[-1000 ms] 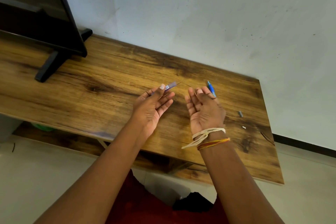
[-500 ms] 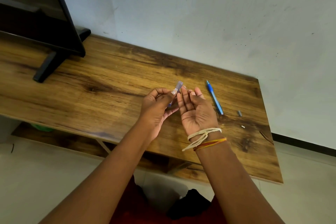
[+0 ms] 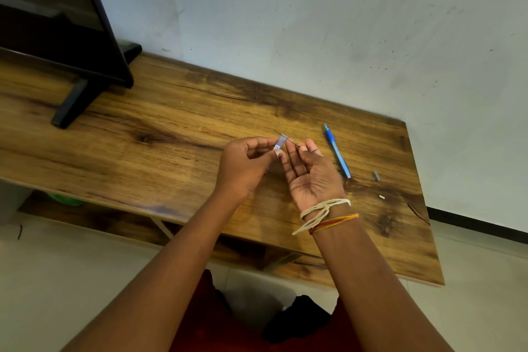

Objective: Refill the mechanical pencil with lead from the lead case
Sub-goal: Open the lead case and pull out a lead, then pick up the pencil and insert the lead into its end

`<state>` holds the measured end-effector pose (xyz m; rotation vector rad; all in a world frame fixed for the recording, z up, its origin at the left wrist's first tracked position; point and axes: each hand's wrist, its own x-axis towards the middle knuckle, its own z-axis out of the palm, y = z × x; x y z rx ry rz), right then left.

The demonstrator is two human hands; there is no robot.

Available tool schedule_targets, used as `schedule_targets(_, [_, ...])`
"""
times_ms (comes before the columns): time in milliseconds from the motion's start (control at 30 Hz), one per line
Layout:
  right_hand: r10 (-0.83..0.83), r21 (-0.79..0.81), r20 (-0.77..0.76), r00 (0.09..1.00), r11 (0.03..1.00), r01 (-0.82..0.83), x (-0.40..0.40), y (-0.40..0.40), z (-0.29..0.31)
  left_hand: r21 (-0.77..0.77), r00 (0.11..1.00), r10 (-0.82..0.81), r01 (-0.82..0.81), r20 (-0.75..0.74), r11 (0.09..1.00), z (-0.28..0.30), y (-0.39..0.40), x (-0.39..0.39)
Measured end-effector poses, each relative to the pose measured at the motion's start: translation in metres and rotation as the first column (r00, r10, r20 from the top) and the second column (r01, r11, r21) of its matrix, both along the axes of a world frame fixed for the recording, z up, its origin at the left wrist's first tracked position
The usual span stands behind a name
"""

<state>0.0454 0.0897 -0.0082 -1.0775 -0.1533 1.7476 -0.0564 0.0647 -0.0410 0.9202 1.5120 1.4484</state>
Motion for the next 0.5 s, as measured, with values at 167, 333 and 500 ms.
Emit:
schedule_targets(167, [0.004, 0.014, 0.010, 1.000, 1.000, -0.004, 0.004, 0.001, -0.002, -0.013, 0.949, 0.076, -0.084, -0.306, 0.996, -0.004, -0.007, -0.001])
schedule_targets(333, [-0.047, 0.069, 0.081, 0.996, 0.997, 0.042, 0.013, 0.006, -0.004, -0.029, 0.755, 0.104, -0.160, -0.648, 0.987, -0.009, -0.008, -0.003])
schedule_targets(500, [-0.126, 0.198, 0.191, 0.974, 0.976, 0.088, 0.025, 0.009, -0.007, -0.051, 0.597, 0.055, -0.160, -0.800, 0.986, -0.014, -0.005, -0.003])
